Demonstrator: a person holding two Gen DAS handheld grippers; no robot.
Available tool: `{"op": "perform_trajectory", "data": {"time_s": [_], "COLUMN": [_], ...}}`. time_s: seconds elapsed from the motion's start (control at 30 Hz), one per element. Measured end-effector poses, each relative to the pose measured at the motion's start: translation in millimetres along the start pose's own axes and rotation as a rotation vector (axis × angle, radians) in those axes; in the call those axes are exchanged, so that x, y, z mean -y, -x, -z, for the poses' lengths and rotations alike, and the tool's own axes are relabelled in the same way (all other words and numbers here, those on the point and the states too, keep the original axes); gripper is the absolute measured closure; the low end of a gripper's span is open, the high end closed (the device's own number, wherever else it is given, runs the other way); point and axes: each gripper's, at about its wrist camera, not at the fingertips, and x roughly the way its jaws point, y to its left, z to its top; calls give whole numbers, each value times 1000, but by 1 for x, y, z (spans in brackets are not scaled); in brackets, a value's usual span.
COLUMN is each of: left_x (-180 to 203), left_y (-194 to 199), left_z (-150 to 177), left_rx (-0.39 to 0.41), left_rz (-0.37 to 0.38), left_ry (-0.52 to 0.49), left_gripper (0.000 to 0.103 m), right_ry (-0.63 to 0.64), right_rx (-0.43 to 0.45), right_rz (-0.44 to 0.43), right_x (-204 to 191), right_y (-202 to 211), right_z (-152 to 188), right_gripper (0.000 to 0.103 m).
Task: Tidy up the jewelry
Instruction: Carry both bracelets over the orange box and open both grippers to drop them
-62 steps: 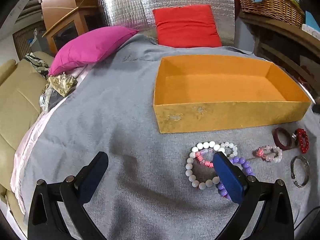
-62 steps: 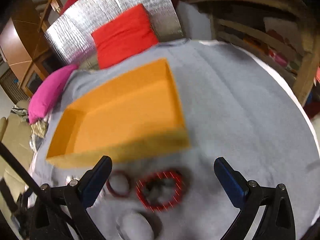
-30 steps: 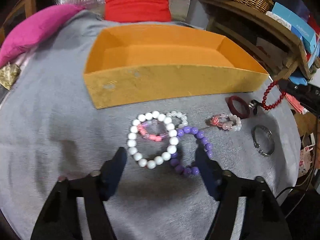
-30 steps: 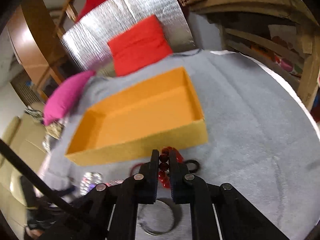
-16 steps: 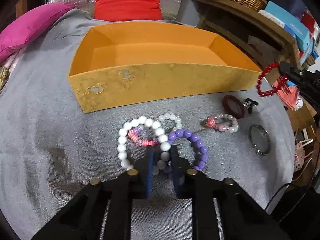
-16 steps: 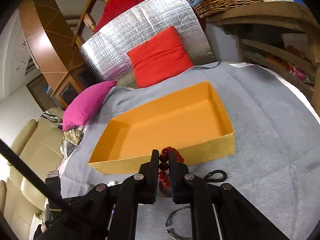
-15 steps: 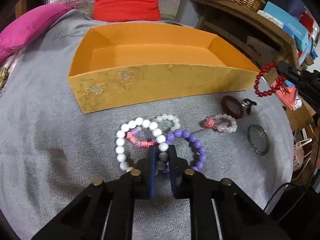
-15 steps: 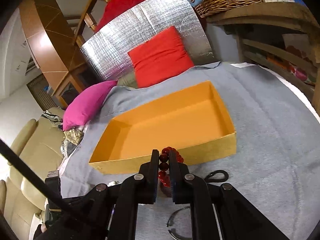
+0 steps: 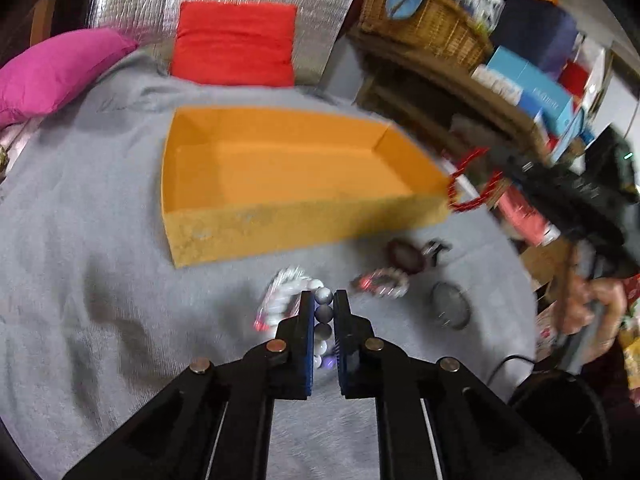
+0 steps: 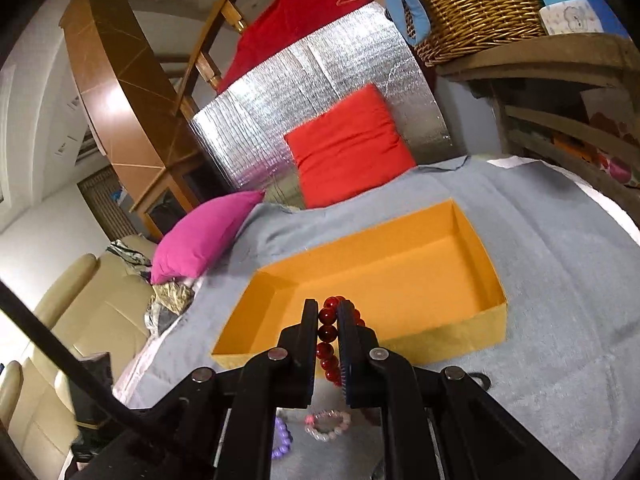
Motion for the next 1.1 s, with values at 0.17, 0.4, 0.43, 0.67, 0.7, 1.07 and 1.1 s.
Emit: {"op": "perform_trajectory", "data": {"time_s": [0.17, 0.4, 0.43, 0.67, 0.7, 1.07, 1.1], "left_x": [0, 3, 3, -16, -18, -40, -37], "left_y": [21, 16, 11, -48, -53, -69, -66], "left_z": [-20, -68, -73, -91, -91, -91, -90], "left_rx": [87, 202, 205, 129, 119, 87, 92], "left_rz": [58, 72, 61, -76, -95, -202, -207], "left_ry": [18, 45, 50, 106, 105, 152, 144], "left_gripper": [93, 93, 93, 93, 93, 75, 69], "right_ry": [-35, -82, -86, -88, -88, -190, -199], "right_rx": [15, 23, 5, -97, -110, -102, -95], "right_rz": [-19, -65, -63, -50, -41, 102, 109], "right_x": [-1, -6, -8, -13, -11, 44, 46], "right_y": [-12, -42, -50, -107, -115, -129, -124], "right_z": [-8, -22, -21, -11, -10, -16, -18], "right_gripper": [93, 92, 92, 92, 92, 69, 62]}}
